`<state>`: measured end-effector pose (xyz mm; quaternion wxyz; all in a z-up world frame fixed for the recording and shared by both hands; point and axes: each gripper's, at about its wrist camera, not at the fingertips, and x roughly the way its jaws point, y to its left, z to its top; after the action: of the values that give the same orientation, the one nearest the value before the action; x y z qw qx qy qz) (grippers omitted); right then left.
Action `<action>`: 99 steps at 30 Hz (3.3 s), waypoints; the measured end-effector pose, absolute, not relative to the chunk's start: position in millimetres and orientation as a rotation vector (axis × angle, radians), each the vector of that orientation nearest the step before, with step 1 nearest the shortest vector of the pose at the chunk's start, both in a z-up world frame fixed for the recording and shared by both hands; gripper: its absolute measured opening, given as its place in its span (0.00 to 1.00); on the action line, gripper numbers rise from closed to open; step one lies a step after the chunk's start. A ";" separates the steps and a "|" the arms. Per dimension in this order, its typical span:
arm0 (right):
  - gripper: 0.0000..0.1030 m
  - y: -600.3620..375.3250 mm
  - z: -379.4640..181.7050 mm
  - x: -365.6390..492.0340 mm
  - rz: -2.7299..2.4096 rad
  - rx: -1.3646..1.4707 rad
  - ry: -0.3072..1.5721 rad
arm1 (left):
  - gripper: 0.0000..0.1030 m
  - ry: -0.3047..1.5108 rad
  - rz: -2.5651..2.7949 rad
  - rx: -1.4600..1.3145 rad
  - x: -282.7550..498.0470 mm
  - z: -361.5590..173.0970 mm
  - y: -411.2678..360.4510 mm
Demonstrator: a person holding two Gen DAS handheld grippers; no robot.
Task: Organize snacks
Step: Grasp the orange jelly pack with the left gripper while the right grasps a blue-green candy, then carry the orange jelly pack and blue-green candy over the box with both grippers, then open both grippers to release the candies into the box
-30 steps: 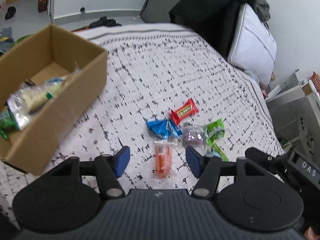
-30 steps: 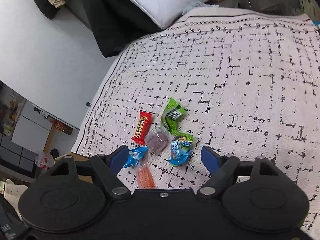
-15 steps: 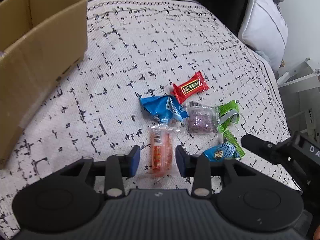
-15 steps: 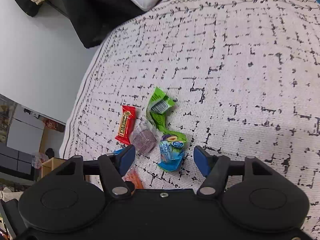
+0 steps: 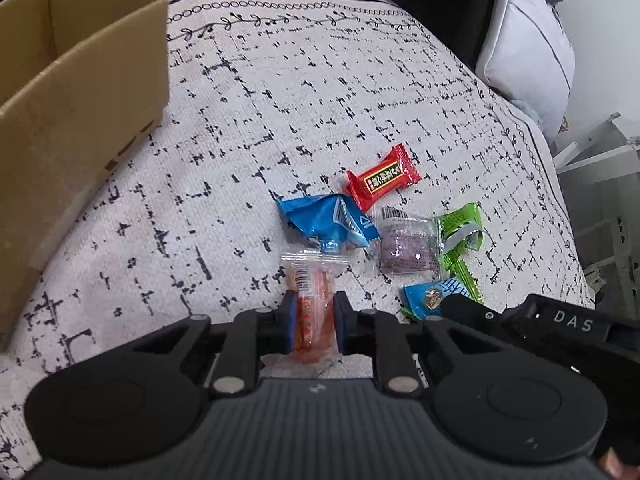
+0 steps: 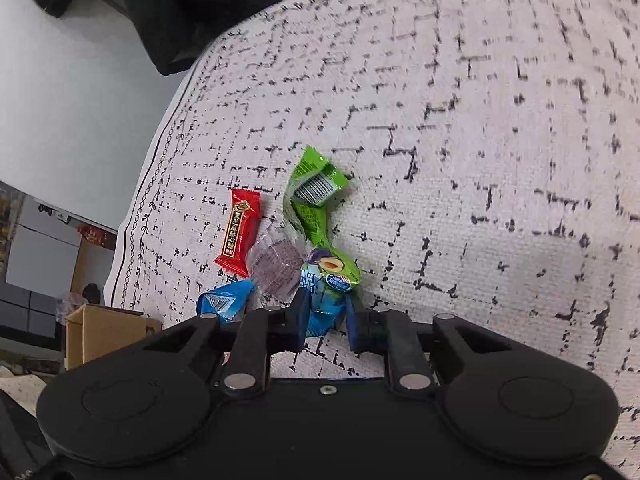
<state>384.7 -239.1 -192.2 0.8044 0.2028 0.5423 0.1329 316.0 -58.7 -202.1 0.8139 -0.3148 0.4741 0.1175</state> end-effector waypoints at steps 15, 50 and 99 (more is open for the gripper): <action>0.15 -224.2 -151.1 361.3 0.422 0.415 1.051 | 0.17 0.915 0.259 -0.643 286.6 -148.5 -36.9; 0.15 -134.3 -77.1 302.6 0.654 0.298 0.817 | 0.17 0.733 0.354 -0.635 213.0 -65.1 85.5; 0.44 -34.8 -90.5 275.0 0.727 0.144 0.856 | 0.60 0.814 0.444 -0.654 209.3 -94.3 165.3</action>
<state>275.0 -34.8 -90.5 0.8439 0.0682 0.4055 0.3446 209.3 165.3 -94.3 0.8433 -0.3100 0.3854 0.2103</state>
